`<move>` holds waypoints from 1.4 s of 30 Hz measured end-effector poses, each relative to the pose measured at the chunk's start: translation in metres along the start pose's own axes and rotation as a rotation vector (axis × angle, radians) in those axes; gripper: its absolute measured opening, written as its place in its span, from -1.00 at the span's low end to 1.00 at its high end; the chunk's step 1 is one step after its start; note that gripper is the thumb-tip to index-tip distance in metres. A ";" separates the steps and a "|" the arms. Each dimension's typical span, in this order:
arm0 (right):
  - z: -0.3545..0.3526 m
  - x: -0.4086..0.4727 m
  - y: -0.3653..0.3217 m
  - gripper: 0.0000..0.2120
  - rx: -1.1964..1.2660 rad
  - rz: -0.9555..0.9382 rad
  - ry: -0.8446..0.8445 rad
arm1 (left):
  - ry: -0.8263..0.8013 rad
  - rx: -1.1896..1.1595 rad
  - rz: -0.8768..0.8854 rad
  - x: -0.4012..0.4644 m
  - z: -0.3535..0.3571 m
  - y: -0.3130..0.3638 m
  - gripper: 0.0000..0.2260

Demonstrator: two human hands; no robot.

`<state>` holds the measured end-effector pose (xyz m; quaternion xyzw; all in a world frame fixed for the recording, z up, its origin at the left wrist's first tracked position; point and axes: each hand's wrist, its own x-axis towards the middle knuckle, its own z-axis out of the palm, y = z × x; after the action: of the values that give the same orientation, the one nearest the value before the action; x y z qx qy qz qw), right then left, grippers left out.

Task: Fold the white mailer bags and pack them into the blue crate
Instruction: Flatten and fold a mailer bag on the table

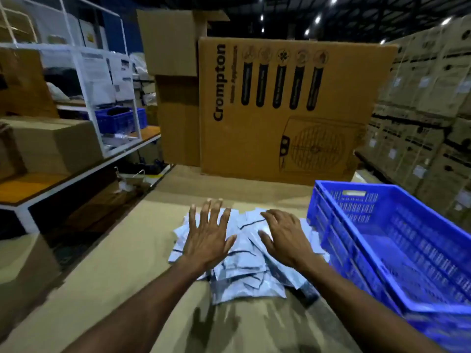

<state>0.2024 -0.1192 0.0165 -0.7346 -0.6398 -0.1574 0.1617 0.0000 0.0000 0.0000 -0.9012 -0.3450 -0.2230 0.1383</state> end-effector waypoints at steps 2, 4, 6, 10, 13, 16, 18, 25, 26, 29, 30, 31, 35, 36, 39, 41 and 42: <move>0.027 -0.016 0.002 -0.37 -0.031 0.057 -0.144 | -0.053 -0.013 0.009 -0.015 0.016 0.005 -0.35; 0.057 -0.042 0.008 -0.32 -0.055 0.144 -0.299 | -0.093 -0.008 0.046 -0.034 0.034 0.012 -0.36; 0.074 -0.056 0.015 -0.33 -0.071 0.194 -0.414 | -0.123 -0.016 0.060 -0.043 0.045 0.018 -0.36; 0.084 -0.064 0.024 -0.35 -0.105 0.218 -0.468 | -0.181 0.014 0.094 -0.048 0.057 0.027 -0.35; 0.080 -0.063 0.026 -0.32 -0.067 0.225 -0.452 | -0.173 0.019 0.107 -0.044 0.061 0.036 -0.38; 0.077 -0.062 0.026 -0.44 -0.017 0.228 -0.359 | -0.157 0.003 0.128 -0.037 0.063 0.045 -0.38; 0.076 -0.063 0.025 -0.50 0.007 0.214 -0.322 | -0.151 -0.021 0.156 -0.035 0.061 0.052 -0.39; 0.082 -0.111 0.025 -0.57 0.108 0.012 -0.090 | -0.068 -0.013 0.377 -0.033 0.061 0.067 -0.37; 0.083 -0.123 0.024 -0.59 0.128 -0.032 -0.071 | -0.036 0.005 0.406 -0.036 0.062 0.068 -0.42; 0.082 -0.154 0.022 -0.52 0.111 -0.140 -0.096 | 0.032 0.073 0.484 -0.054 0.071 0.067 -0.57; 0.081 -0.163 0.021 -0.51 0.097 -0.163 -0.125 | 0.030 0.086 0.509 -0.062 0.075 0.067 -0.59; 0.081 -0.171 0.021 -0.50 0.107 -0.171 -0.166 | 0.021 0.091 0.529 -0.071 0.078 0.067 -0.60; 0.073 -0.200 0.016 -0.47 0.156 -0.217 -0.214 | 0.048 0.056 0.545 -0.114 0.081 0.074 -0.64; 0.073 -0.206 0.015 -0.47 0.166 -0.237 -0.210 | 0.056 0.043 0.538 -0.125 0.079 0.076 -0.63; 0.070 -0.221 0.010 -0.49 0.248 -0.255 -0.201 | 0.043 0.019 0.498 -0.157 0.074 0.079 -0.60; 0.074 -0.228 0.008 -0.51 0.288 -0.247 -0.171 | -0.003 -0.013 0.453 -0.175 0.074 0.078 -0.59; 0.076 -0.231 0.007 -0.52 0.299 -0.252 -0.156 | -0.026 -0.024 0.434 -0.182 0.074 0.078 -0.59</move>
<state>0.1804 -0.2920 -0.1531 -0.6267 -0.7533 -0.0226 0.1980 -0.0449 -0.1289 -0.1618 -0.9587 -0.1423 -0.1803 0.1679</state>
